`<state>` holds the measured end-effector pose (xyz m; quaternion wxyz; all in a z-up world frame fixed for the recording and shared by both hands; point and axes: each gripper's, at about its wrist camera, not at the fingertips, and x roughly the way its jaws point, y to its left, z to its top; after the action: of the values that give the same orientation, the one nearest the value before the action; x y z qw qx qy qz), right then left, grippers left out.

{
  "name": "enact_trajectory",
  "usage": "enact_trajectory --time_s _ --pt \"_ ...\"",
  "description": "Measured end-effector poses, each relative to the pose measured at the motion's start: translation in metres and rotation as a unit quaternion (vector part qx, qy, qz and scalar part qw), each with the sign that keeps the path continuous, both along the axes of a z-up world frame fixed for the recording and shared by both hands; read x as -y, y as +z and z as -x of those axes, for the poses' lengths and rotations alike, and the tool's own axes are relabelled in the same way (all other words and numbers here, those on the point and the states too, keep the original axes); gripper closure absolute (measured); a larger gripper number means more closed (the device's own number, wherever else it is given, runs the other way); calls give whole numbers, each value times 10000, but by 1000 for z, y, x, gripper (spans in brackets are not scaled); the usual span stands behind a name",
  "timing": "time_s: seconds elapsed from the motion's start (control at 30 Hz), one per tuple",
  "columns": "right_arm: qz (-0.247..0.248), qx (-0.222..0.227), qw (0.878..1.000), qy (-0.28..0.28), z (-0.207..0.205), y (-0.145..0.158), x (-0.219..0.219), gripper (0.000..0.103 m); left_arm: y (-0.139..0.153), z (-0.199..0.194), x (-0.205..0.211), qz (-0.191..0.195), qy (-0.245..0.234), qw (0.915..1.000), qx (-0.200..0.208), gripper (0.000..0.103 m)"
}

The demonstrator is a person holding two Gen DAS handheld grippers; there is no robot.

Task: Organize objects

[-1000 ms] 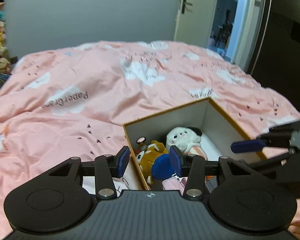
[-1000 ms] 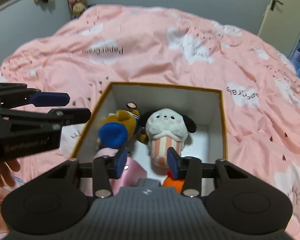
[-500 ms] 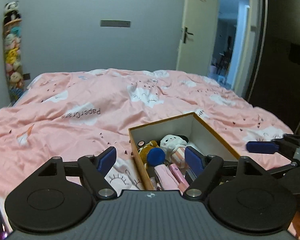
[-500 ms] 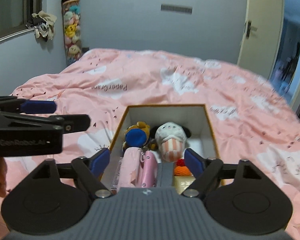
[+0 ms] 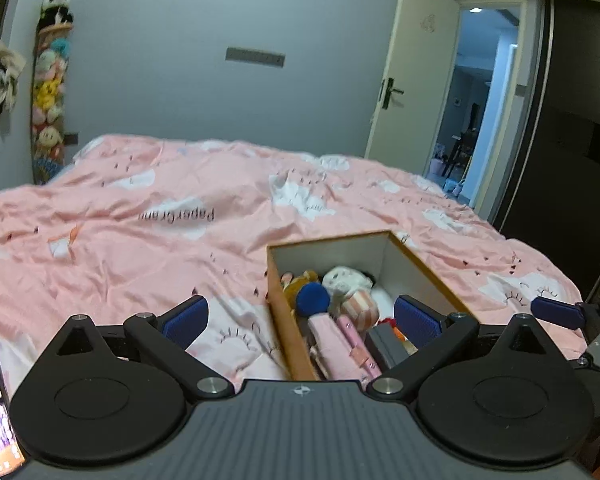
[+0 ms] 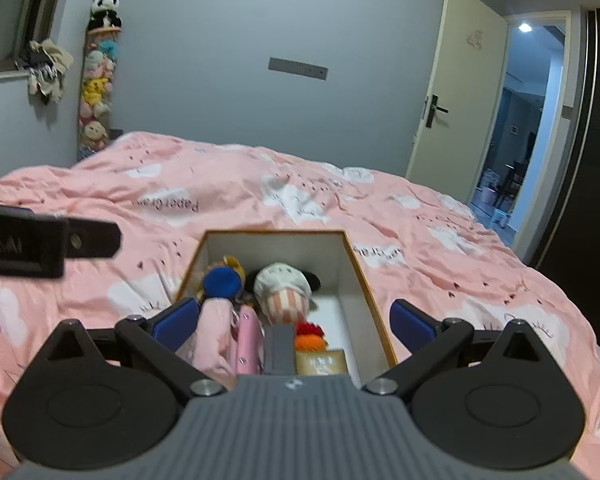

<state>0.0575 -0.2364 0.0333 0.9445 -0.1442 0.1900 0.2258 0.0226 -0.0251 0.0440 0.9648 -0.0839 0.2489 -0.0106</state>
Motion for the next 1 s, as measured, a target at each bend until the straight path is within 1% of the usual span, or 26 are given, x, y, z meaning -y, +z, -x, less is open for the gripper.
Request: enact_trajectory --time_s 0.1,0.27,0.47,0.57,0.67,0.77,0.9,1.0 --pt "-6 -107 9999 -103 -4 -7 2 1 -9 -3 0 0 90 9997 -216 0" --pt "-58 -466 9987 -172 -14 -18 5 1 -21 -8 4 21 0 9986 -522 0" --pt "-26 -699 9974 -182 -22 -29 5 1 -38 -16 9 108 -94 9954 -946 0" --pt "-17 -829 9963 -205 -27 -34 5 1 -41 -17 9 53 1 9947 -1031 0" --pt "-15 -952 9952 -240 -30 -38 5 1 -44 -18 5 133 111 9938 -1102 0" --pt "-20 -1032 9944 -229 -32 -41 4 1 -45 -20 5 3 286 9921 -1221 0" --pt "-33 -1024 9946 -189 -31 -42 4 1 -43 -20 8 -82 251 9920 -1234 0" --pt "-43 -975 9951 -180 -29 -40 4 1 -42 -20 10 -61 201 9920 -1243 0"
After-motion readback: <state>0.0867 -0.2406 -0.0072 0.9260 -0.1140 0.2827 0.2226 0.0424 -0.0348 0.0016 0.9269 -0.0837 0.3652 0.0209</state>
